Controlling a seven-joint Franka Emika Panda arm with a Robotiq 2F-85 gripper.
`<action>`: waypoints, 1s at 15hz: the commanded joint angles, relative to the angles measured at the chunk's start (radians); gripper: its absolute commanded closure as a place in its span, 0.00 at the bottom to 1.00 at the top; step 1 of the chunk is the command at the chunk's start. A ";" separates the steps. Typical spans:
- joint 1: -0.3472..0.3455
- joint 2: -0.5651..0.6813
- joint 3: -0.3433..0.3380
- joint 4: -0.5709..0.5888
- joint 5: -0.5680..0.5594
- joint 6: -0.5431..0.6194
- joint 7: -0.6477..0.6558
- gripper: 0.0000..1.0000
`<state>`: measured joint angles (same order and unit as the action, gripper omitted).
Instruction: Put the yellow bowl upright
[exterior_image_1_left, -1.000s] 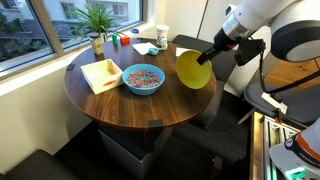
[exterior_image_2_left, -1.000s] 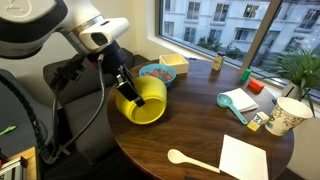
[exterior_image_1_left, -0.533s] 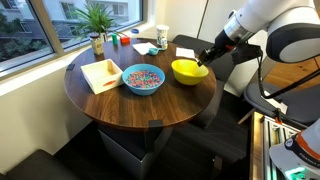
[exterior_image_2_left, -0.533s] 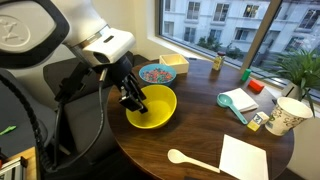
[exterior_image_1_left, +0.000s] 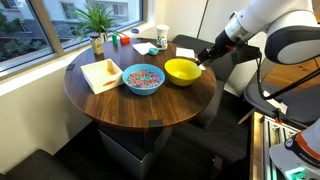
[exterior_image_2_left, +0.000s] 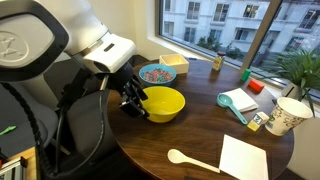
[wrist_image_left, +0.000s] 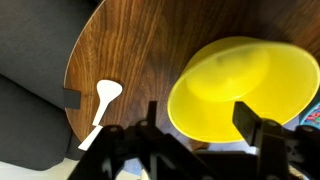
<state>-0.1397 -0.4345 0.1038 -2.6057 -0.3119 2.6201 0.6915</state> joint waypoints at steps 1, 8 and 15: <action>-0.024 -0.017 0.027 -0.023 0.022 0.039 -0.005 0.00; -0.043 -0.042 0.058 0.004 0.021 -0.002 0.004 0.00; -0.063 -0.095 0.085 0.046 0.013 -0.072 0.004 0.00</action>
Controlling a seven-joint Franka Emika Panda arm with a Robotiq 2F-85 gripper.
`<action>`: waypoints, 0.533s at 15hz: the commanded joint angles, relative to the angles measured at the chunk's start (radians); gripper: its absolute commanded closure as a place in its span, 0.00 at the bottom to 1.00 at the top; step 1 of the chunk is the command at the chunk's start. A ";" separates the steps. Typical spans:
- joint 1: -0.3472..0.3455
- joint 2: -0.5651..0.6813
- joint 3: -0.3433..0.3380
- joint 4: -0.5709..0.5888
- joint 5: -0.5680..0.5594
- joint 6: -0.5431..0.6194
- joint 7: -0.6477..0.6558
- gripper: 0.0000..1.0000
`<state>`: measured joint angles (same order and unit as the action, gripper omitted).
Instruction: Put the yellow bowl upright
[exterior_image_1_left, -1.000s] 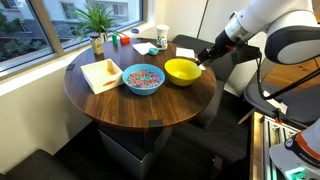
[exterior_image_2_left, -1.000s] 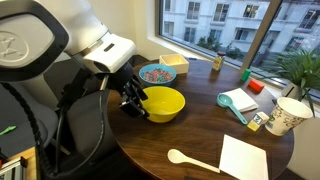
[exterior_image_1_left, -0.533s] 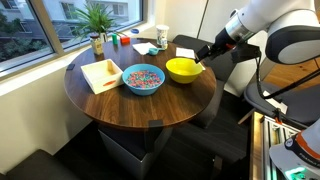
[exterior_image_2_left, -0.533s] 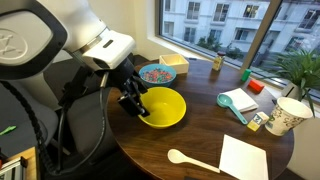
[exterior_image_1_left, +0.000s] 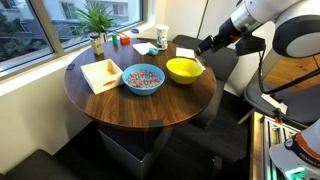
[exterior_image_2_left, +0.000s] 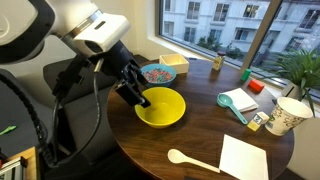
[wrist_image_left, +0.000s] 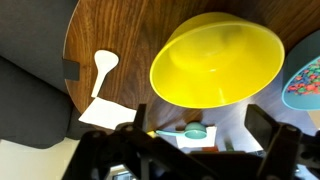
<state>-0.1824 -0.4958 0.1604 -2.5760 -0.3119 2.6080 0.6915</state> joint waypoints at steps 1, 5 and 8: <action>-0.022 -0.039 0.031 0.024 0.011 -0.074 0.006 0.00; -0.025 -0.057 0.041 0.055 0.006 -0.119 0.010 0.00; -0.026 -0.065 0.050 0.072 0.002 -0.144 0.013 0.00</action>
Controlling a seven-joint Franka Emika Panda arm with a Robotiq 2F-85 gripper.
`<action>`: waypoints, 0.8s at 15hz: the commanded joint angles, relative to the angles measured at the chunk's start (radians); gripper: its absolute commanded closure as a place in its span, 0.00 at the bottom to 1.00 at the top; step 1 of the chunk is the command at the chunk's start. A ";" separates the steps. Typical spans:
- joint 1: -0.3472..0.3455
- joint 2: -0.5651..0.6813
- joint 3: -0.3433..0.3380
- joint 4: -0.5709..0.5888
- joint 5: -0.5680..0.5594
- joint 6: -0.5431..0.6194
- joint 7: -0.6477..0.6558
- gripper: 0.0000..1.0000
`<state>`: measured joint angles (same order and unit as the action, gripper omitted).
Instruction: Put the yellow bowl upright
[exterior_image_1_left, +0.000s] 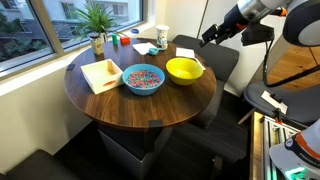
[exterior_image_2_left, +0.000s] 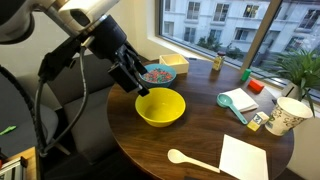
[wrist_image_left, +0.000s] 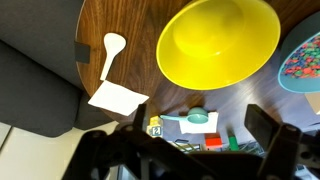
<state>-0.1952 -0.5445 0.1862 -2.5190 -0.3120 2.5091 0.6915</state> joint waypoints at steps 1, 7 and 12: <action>-0.012 -0.018 0.026 0.019 0.003 -0.051 0.013 0.00; -0.005 -0.008 0.015 0.022 0.005 -0.025 -0.006 0.00; -0.005 -0.008 0.014 0.022 0.005 -0.025 -0.006 0.00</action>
